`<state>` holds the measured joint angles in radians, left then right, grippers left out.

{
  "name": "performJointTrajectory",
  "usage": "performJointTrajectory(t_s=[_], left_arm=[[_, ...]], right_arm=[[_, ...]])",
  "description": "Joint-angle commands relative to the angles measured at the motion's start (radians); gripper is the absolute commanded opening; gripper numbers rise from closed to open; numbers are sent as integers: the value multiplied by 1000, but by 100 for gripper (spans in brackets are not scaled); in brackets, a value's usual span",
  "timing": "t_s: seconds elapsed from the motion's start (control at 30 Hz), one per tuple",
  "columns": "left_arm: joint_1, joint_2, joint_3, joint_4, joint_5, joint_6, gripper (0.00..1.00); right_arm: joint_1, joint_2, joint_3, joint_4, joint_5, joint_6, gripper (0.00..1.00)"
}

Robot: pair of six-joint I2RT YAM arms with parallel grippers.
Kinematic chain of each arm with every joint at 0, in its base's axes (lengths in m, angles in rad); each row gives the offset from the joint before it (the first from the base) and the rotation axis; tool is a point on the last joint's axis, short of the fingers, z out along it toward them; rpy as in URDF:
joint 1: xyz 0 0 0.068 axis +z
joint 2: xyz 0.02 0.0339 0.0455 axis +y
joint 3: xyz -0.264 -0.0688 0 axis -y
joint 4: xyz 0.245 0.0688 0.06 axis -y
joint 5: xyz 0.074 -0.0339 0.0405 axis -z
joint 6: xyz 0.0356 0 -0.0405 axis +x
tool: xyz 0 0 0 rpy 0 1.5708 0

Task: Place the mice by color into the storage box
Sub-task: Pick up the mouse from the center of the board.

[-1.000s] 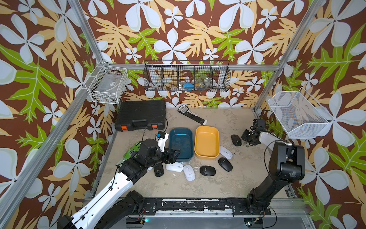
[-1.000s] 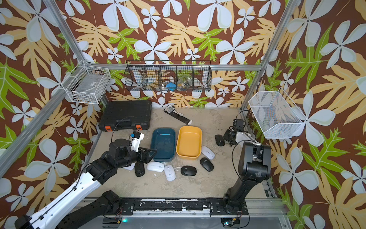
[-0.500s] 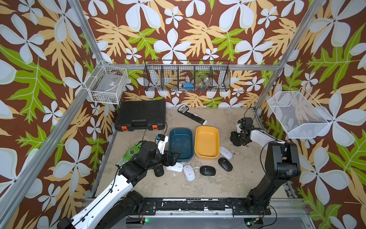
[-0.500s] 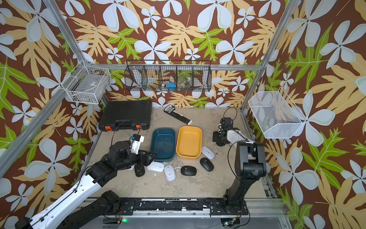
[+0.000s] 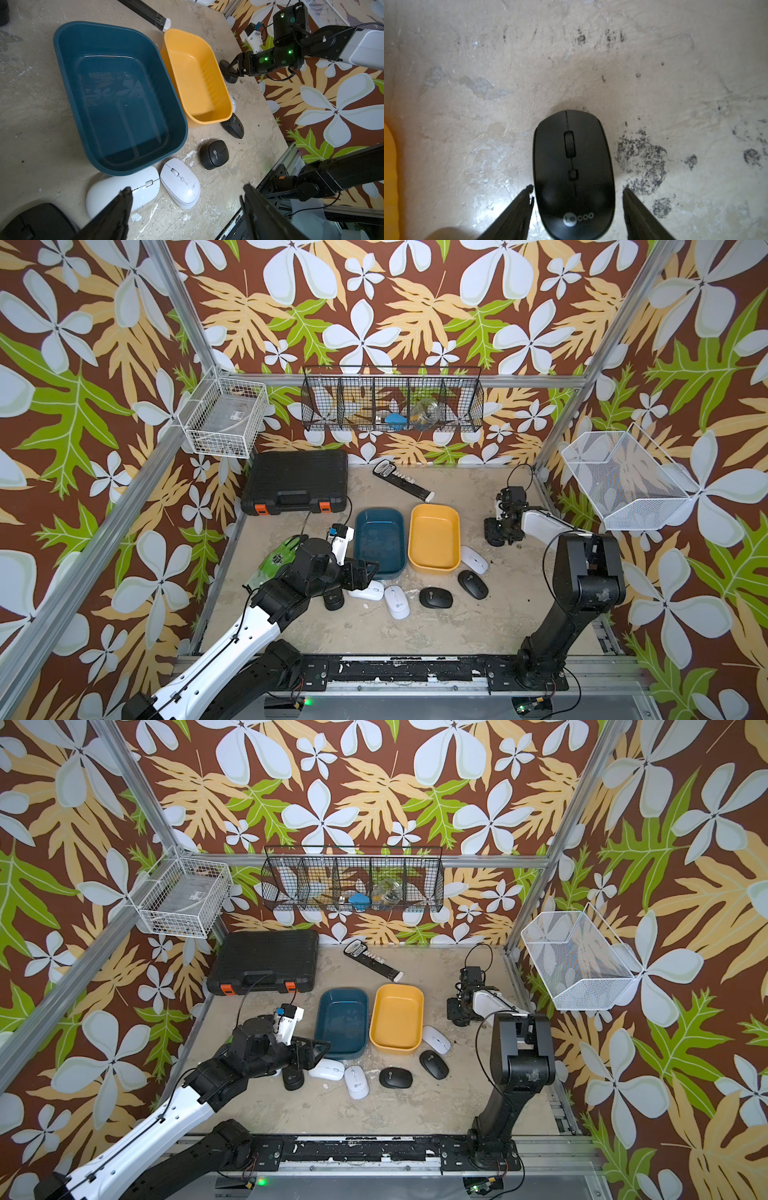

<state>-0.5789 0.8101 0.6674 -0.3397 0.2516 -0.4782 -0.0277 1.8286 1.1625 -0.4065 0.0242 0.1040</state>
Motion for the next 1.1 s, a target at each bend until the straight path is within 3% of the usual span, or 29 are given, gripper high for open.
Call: performJointTrajectory(t_s=[0.0,0.27,0.53,0.63,0.77,0.9,1.07], left_arm=[[0,6,-4,20,3,-1,85],[1,6,-8,15,-4,3,85],[1,5,-4,11,-5,11,85],[0,3,0,5,-8,16,84],[1,-8,-3,9,-5,25,84],[1,-29,3,27,-15,46,85],[1,-40,14,59,-14,71,86]], right_arm=[[1,32,15,-13,-26,4,76],[-1,98,34,-7,1,34,75],[-1,93,19,-1,5,84,38],[-1,49,-1,-6,5,100,30],[2,-92,-62,1,-48,140,29],[17,-278,-129,7,-200,210,30],[179,-413,-151,-15,-304,295,32]])
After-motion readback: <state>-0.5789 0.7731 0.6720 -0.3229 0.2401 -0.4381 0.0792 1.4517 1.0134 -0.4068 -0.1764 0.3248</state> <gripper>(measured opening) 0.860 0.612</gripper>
